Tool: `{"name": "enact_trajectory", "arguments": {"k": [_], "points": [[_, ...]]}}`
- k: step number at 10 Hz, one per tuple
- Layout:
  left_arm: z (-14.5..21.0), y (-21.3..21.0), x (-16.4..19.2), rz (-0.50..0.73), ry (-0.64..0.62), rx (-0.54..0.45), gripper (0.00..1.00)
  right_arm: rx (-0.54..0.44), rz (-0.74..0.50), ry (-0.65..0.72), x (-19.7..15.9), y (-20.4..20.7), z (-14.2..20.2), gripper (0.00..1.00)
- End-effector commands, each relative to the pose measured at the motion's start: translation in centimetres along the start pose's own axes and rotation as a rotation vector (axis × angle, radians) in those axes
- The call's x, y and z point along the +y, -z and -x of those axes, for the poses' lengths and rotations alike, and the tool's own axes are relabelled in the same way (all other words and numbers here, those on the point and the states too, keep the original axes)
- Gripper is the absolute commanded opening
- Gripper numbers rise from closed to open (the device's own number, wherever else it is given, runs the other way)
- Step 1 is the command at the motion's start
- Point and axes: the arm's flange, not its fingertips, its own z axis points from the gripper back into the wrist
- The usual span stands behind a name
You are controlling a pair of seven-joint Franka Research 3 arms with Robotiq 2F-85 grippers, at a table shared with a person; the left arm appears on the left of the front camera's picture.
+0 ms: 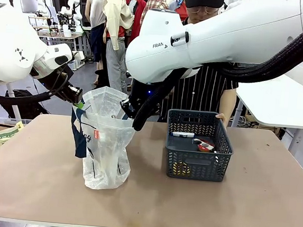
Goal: Transfer purchased items from the store into the shopping bag.
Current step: Move the Reusable shopping bag to the right side of the table.
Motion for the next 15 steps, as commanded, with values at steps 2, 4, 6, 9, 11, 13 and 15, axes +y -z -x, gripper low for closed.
{"name": "enact_trajectory", "arguments": {"k": [2,4,6,9,11,13,15], "points": [[0.06,-0.11,0.18,-0.005,0.008,0.003,0.0,0.002,0.001,0.001,-0.09,0.29,0.22,0.0],[0.06,-0.11,0.18,-0.005,0.008,0.003,0.0,0.002,0.001,0.001,-0.09,0.29,0.22,0.0],[0.06,-0.11,0.18,-0.005,0.008,0.003,0.0,0.002,0.001,0.001,-0.09,0.29,0.22,0.0],[0.06,-0.11,0.18,-0.005,0.008,0.003,0.0,0.002,0.001,0.001,-0.09,0.29,0.22,0.0],[0.06,-0.11,0.18,-0.005,0.008,0.003,0.0,0.002,0.001,0.001,-0.09,0.29,0.22,0.0],[0.06,-0.11,0.18,-0.005,0.008,0.003,0.0,0.002,0.001,0.001,-0.09,0.29,0.22,0.0],[0.06,-0.11,0.18,-0.005,0.008,0.003,0.0,0.002,0.001,0.001,-0.09,0.29,0.22,0.0]]}}
